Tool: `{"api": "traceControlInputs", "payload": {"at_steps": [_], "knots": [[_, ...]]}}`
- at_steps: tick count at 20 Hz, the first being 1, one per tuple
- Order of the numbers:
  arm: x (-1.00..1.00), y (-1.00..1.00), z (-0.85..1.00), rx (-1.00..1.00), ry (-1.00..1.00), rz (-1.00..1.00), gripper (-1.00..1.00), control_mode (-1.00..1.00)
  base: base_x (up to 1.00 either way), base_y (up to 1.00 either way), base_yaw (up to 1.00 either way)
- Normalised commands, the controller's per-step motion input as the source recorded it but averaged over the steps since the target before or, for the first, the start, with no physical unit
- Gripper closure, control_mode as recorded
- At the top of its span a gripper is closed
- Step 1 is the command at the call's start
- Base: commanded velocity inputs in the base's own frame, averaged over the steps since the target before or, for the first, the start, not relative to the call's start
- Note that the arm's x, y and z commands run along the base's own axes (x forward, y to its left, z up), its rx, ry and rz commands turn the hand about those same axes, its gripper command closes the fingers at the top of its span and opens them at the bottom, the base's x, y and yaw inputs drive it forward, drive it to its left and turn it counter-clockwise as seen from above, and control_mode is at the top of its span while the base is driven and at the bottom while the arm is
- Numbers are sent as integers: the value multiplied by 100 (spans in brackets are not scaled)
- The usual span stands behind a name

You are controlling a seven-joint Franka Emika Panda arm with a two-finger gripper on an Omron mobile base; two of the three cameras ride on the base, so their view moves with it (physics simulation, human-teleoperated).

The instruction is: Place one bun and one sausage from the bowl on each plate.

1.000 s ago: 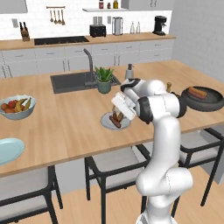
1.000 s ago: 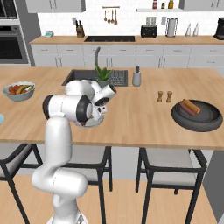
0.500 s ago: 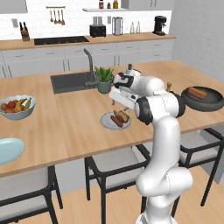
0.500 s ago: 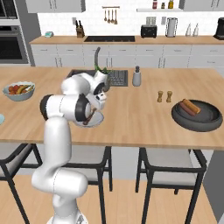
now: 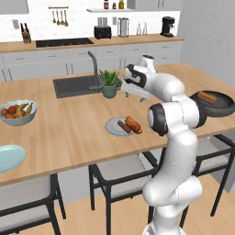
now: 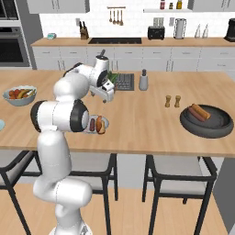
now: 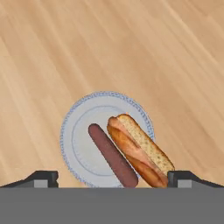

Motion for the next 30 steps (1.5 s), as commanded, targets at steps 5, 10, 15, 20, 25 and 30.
{"api": "traceControlInputs", "payload": {"at_steps": [5, 10, 15, 20, 25, 30], "knots": [[-100, -12, 4, -8, -51, 1, -100, -100, 0, 0, 0], [5, 33, -14, -12, 11, 4, -100, -100, 0, 0, 0], [5, 9, 8, -9, 15, 3, -100, 100, 0, -5, 0], [0, 0, 0, 0, 0, 0, -100, 100, 11, -93, 0], [0, 0, 0, 0, 0, 0, -100, 100, 45, -100, 3], [0, 0, 0, 0, 0, 0, -100, 100, 61, -79, 19]]}}
